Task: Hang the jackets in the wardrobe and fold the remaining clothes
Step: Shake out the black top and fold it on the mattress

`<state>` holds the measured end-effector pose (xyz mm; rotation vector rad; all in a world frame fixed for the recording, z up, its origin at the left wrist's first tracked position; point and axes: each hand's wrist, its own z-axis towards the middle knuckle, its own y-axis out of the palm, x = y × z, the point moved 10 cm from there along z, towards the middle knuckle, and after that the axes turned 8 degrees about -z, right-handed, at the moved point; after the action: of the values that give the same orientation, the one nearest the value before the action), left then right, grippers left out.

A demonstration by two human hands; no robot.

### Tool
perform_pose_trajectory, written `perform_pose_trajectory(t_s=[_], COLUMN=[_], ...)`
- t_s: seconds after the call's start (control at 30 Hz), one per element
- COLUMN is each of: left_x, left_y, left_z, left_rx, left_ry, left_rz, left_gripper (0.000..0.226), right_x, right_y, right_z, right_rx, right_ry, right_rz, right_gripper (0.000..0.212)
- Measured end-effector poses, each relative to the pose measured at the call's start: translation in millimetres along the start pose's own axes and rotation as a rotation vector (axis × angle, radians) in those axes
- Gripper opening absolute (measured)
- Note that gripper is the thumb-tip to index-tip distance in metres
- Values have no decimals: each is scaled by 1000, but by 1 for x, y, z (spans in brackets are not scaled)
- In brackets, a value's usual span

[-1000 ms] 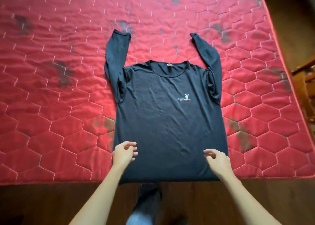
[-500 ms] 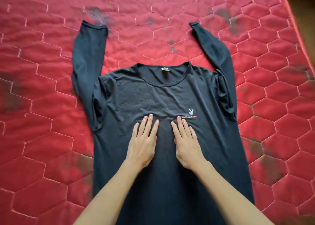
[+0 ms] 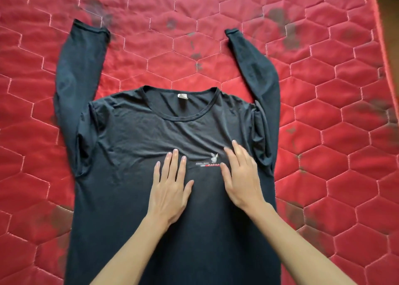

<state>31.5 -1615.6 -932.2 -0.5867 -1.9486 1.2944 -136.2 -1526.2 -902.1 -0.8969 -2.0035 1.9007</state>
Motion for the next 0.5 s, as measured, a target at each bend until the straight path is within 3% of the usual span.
perform_pose_trajectory(t_s=[0.2,0.33,0.43,0.5], left_x=[90,147,180,193], left_y=[-7,-15,-9,-4], left_z=[71,112,136,145], left_rx=[32,79,83,72], left_ry=[-55,-15,-4,-18], left_rz=[-56,-93,-127,-144], left_gripper=[64,57,52,50], right_x=[113,175,173,166], right_y=[-71,-67,-56,-44], right_z=[86,137,163,168], right_rx=[170,-36,-163,-256], right_ry=[354,588,517,494], right_rz=[190,306,349,414], right_gripper=[58,62,72,68])
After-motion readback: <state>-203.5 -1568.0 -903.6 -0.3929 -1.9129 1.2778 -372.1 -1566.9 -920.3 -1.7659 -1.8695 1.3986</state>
